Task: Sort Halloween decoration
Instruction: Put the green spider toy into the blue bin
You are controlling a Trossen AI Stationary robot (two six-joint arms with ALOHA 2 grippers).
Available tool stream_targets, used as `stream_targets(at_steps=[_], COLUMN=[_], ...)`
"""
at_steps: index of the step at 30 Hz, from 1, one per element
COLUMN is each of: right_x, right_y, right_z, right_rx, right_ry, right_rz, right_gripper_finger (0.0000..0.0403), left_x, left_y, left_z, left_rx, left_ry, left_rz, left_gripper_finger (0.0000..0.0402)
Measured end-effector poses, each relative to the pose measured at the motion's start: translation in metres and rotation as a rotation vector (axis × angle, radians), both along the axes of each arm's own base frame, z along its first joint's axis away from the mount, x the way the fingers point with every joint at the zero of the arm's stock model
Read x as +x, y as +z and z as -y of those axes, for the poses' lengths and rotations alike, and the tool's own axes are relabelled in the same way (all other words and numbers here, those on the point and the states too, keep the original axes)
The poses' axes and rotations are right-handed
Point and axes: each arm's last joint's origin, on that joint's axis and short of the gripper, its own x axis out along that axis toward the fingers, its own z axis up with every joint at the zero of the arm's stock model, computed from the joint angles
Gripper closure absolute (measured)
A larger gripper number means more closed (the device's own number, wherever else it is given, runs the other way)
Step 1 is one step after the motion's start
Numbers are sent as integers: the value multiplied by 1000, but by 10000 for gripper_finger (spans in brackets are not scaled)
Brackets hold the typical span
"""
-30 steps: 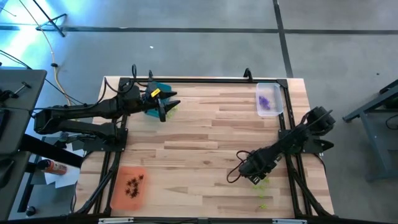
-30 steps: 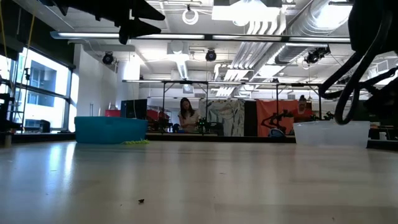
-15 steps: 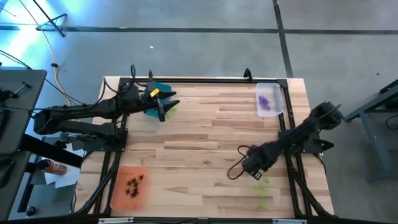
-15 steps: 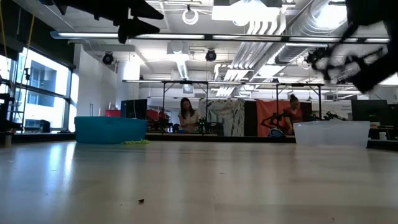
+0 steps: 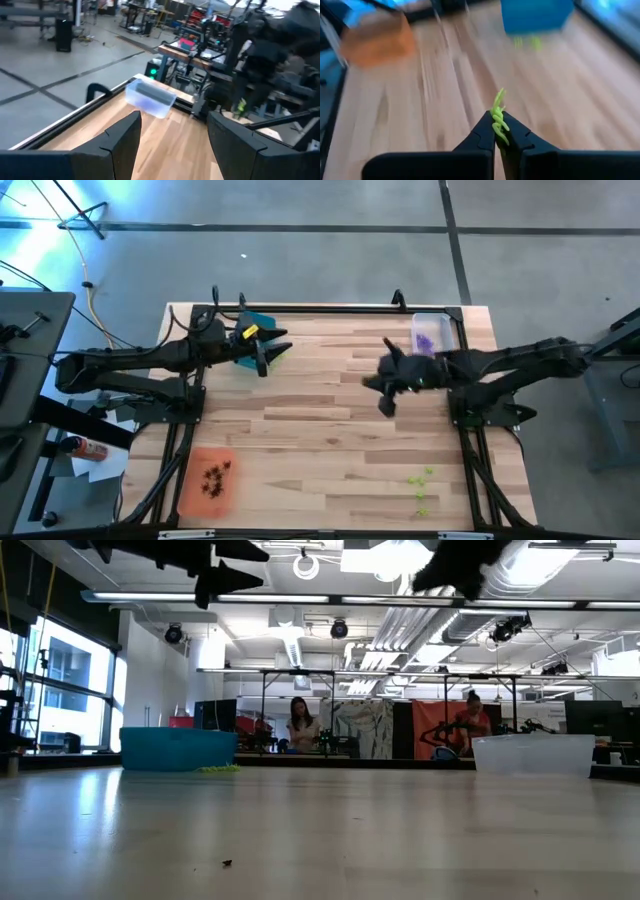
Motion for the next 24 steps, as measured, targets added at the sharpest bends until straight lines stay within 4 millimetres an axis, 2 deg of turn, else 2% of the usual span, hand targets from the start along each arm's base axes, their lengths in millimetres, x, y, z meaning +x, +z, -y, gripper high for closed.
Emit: stream_targets(at_steps=[3,6,9,17,24], right_x=[18,36,52,94,101], right_y=[1,-6,-18,-25,-28], right_z=[17,30,38,40,39], right_rx=[-58,-65,-43,-79,-88], right_ry=[44,80,117,222,250], right_rz=[82,112,77,28,9], right_gripper_finger=[402,402,402,402,402], left_x=[11,25,42,83,95], left_y=[-3,-5,-4,-13,-23], left_z=[6,14,21,26,26], left_rx=[41,102,156,251,225], left_ry=[-41,-97,-161,-243,-323], left_rz=[8,21,-45,-293,-334], left_gripper_finger=[190,190,190,190,190])
